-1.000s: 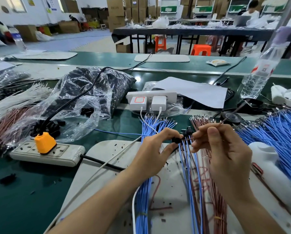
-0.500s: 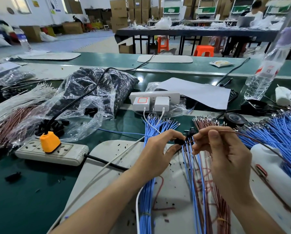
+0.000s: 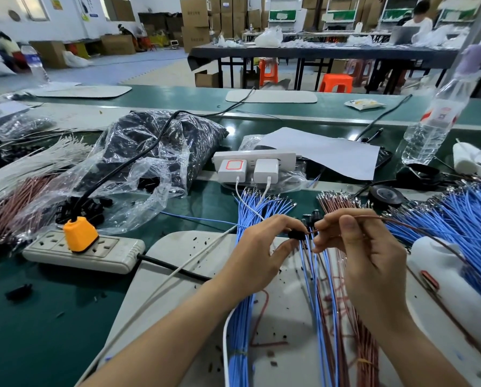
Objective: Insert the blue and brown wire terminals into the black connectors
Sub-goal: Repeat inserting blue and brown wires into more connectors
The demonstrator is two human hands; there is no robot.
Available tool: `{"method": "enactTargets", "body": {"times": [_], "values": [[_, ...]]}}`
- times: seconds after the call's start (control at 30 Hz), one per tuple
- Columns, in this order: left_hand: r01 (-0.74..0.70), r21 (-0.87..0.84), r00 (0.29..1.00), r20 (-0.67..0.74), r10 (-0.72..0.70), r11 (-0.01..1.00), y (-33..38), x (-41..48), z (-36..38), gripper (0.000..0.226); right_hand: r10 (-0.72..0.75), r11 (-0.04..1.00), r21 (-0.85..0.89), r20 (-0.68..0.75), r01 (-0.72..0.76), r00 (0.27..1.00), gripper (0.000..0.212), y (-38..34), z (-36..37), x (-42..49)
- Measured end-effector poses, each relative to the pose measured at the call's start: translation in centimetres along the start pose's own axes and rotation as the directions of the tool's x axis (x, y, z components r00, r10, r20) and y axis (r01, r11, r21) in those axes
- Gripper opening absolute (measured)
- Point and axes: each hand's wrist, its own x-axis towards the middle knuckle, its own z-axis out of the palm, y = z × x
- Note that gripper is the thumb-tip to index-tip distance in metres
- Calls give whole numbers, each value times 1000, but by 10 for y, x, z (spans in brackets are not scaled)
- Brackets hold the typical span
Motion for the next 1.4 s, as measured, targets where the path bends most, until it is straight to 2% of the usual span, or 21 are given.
{"method": "enactTargets", "body": {"times": [0.27,0.4,0.5,0.6,0.67,0.8,0.93,1.0,1.03,1.1,1.13,1.23,1.3,1.33,1.37,1.4], "values": [[-42,27,999,3,42,999,3,1,-2,19,30,993,-118,80,-20,996,19,8,2,-1],[-53,24,998,-26,54,998,5,1,-2,18,-10,979,-200,133,37,991,20,14,7,-4],[-25,1,999,-35,25,1000,5,1,-2,17,27,983,-182,127,-3,992,23,19,7,-3],[6,-99,1000,-19,-8,995,6,3,-5,17,113,987,-133,176,-90,978,39,20,5,-3],[32,-206,999,-14,-35,978,10,3,-8,17,228,974,-61,230,-220,946,52,20,6,-4],[156,-451,987,42,-154,879,14,3,-8,17,325,937,42,253,-346,911,46,19,8,-3],[261,-550,962,75,-264,793,8,3,-7,19,369,902,125,275,-413,888,50,12,8,-1],[332,-656,930,106,-353,678,7,4,-5,17,437,820,198,390,-538,810,65,9,3,2],[356,-758,902,126,-412,547,7,6,-4,16,471,751,214,490,-625,734,77,6,-1,4],[334,-908,840,164,-518,254,3,12,-6,18,458,617,168,718,-769,524,97,-1,-10,6],[305,-938,811,166,-561,164,-2,15,-9,21,407,583,117,815,-804,413,100,-4,-15,6],[249,-967,755,159,-636,54,-13,20,-21,21,182,602,-11,975,-798,124,102,-13,-20,8],[220,-975,741,175,-649,-12,-14,21,-26,22,69,602,-54,998,-797,-16,102,-14,-20,9],[216,-976,742,184,-645,-29,-13,21,-26,21,41,593,-60,998,-803,-45,102,-14,-19,9],[222,-974,749,195,-633,-37,-11,21,-25,21,35,584,-47,999,-811,-32,100,-13,-18,9],[238,-971,760,211,-615,-39,-8,21,-24,20,60,580,-17,998,-815,22,96,-11,-16,8]]}}
